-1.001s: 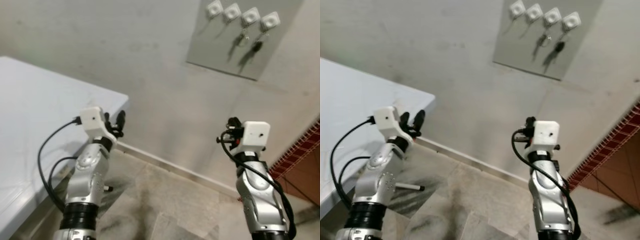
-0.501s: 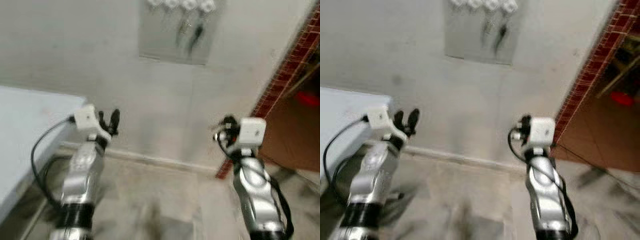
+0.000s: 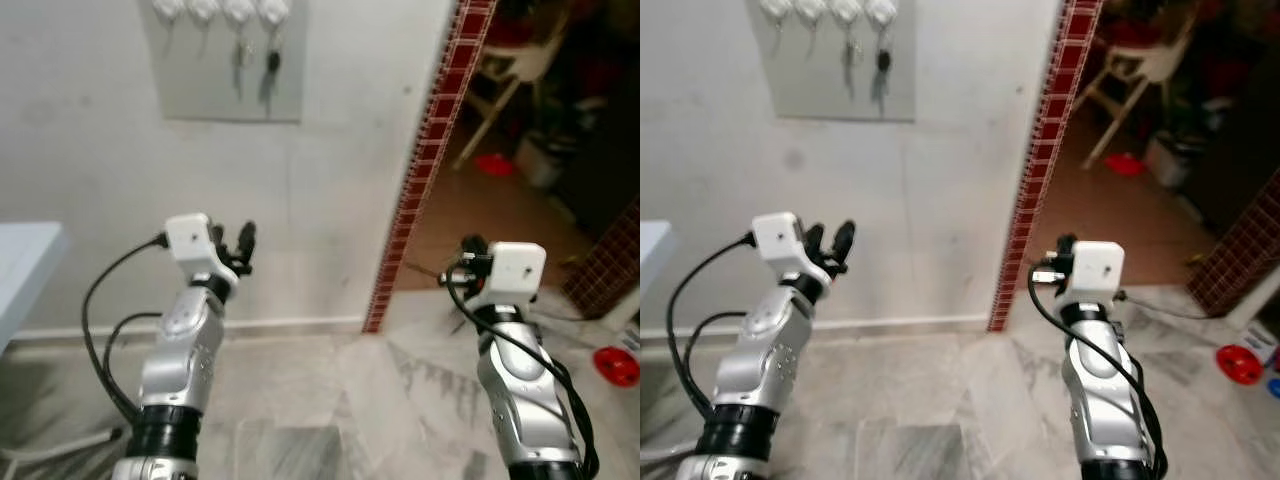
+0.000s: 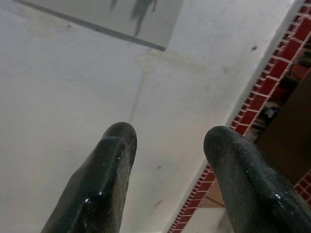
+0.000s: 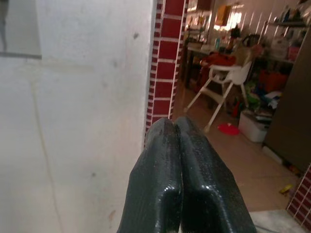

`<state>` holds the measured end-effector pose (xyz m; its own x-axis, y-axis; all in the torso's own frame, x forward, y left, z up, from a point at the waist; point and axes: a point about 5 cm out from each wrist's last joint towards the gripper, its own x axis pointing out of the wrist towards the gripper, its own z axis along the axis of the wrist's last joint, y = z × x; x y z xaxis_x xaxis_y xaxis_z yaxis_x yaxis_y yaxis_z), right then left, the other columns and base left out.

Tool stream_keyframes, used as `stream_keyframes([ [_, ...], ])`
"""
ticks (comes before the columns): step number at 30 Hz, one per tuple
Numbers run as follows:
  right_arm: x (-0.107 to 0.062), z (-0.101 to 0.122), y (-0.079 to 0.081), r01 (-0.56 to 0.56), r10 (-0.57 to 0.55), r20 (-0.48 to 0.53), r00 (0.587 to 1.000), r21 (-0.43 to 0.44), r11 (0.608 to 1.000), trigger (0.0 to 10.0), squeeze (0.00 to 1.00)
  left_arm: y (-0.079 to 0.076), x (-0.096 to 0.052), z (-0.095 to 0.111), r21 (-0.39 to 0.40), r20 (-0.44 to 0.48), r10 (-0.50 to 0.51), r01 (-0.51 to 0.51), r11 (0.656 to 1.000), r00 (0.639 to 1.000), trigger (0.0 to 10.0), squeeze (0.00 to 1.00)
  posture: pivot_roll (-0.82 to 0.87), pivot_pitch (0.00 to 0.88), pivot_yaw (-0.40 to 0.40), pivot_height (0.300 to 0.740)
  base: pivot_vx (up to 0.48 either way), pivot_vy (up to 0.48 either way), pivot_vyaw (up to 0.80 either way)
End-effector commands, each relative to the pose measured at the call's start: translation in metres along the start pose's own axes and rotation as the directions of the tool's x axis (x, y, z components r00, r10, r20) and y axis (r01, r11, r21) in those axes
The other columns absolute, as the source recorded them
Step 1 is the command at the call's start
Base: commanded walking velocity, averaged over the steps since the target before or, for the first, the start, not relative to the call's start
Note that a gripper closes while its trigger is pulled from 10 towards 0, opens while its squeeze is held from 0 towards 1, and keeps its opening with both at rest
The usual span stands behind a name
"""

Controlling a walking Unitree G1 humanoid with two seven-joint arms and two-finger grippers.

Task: Hang keys on a hook

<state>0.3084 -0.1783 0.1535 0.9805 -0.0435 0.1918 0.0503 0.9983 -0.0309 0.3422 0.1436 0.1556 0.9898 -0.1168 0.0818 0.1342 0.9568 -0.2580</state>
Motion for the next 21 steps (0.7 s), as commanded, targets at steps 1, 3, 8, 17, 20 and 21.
stream_keyframes([
  [1,0.0012,0.0043,0.0064,-0.023,0.023,0.02,1.0,-0.005,1.0,10.0,0.0,0.0067,-0.0009,0.0039,0.011,0.013,0.023,-0.023,1.0,1.0,10.0,0.0,0.06,0.093,-0.031,0.74,0.0,0.0,0.0],
  [3,0.0002,0.0047,0.0071,-0.03,0.03,0.025,0.999,0.0,1.0,10.0,0.0,0.0068,-0.0011,0.0039,0.009,0.013,0.023,-0.023,1.0,1.0,10.0,0.0,0.06,0.096,-0.031,0.74,0.0,0.0,0.0],
  [8,-0.0014,0.0053,0.0071,-0.034,0.034,0.029,0.999,0.005,0.999,10.0,0.0,0.0083,-0.002,0.0043,-0.025,0.014,0.022,-0.022,0.999,1.0,10.0,0.0,0.06,0.101,-0.031,0.74,0.0,0.0,0.0],
  [17,-0.0024,0.006,0.006,-0.036,0.035,0.032,0.999,0.002,0.999,10.0,0.0,0.0078,-0.0022,0.0034,-0.038,0.01,0.024,-0.023,0.999,1.0,10.0,0.0,0.05,0.104,-0.031,0.74,0.0,0.0,0.0],
  [20,-0.0031,0.0056,0.0059,-0.036,0.036,0.03,0.999,0.0,0.999,10.0,0.0,0.0078,-0.0023,0.0027,-0.042,0.009,0.024,-0.024,0.999,1.0,10.0,0.0,0.05,0.104,-0.031,0.74,0.0,0.0,0.0],
  [21,-0.0032,0.0055,0.0058,-0.037,0.037,0.03,0.999,0.0,0.999,10.0,0.0,0.0078,-0.0025,0.0025,-0.043,0.008,0.025,-0.025,0.999,1.0,10.0,0.0,0.05,0.104,-0.031,0.74,0.0,0.0,0.0],
])
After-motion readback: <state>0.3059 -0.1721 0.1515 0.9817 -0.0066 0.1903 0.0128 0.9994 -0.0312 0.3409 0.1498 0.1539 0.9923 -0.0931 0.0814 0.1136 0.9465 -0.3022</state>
